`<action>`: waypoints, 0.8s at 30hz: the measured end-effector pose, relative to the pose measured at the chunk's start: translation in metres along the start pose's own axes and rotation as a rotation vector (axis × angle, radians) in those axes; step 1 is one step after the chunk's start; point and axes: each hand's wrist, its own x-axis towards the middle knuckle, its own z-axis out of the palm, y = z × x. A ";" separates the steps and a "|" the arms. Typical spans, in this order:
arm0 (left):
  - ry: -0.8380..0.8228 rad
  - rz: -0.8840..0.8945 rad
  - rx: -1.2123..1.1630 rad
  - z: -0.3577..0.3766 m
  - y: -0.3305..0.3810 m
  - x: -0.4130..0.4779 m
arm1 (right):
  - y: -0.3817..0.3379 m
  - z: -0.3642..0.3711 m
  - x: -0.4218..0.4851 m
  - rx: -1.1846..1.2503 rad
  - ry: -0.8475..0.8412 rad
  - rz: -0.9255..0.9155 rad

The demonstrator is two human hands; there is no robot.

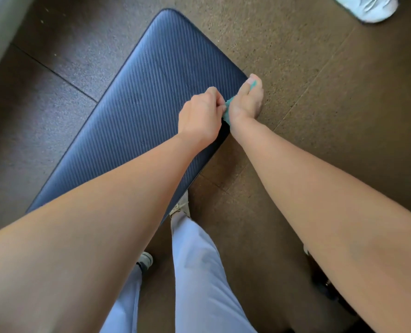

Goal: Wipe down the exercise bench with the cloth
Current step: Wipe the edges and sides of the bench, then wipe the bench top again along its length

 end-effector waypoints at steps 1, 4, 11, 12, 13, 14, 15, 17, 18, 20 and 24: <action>-0.003 -0.011 -0.031 0.002 0.000 0.000 | 0.002 -0.001 0.003 -0.059 -0.021 -0.062; -0.001 -0.048 -0.121 0.006 -0.002 -0.002 | 0.007 -0.008 0.011 -0.248 -0.131 -0.280; 0.123 -0.276 -0.797 -0.019 -0.020 -0.017 | -0.027 -0.048 0.000 -0.410 -0.522 -0.602; 0.136 -0.281 -0.849 -0.025 -0.024 -0.021 | -0.029 -0.053 -0.003 -0.438 -0.616 -0.581; 0.139 -0.268 -0.883 -0.031 -0.026 -0.026 | -0.033 -0.056 -0.006 -0.467 -0.699 -0.569; 0.135 -0.244 -0.902 -0.037 -0.028 -0.030 | -0.036 -0.057 -0.010 -0.501 -0.767 -0.563; 0.125 -0.213 -0.910 -0.044 -0.030 -0.036 | -0.040 -0.057 -0.015 -0.531 -0.823 -0.563; 0.093 -0.155 -0.862 -0.055 -0.033 -0.044 | -0.049 -0.055 -0.025 -0.589 -0.893 -0.570; 0.078 -0.128 -0.813 -0.061 -0.035 -0.048 | -0.054 -0.055 -0.030 -0.614 -0.899 -0.588; 0.074 -0.065 -0.695 -0.074 -0.041 -0.053 | -0.064 -0.058 -0.039 -0.651 -0.865 -0.647; 0.128 0.042 -0.411 -0.113 -0.049 -0.064 | -0.095 -0.069 -0.058 -0.595 -0.782 -0.728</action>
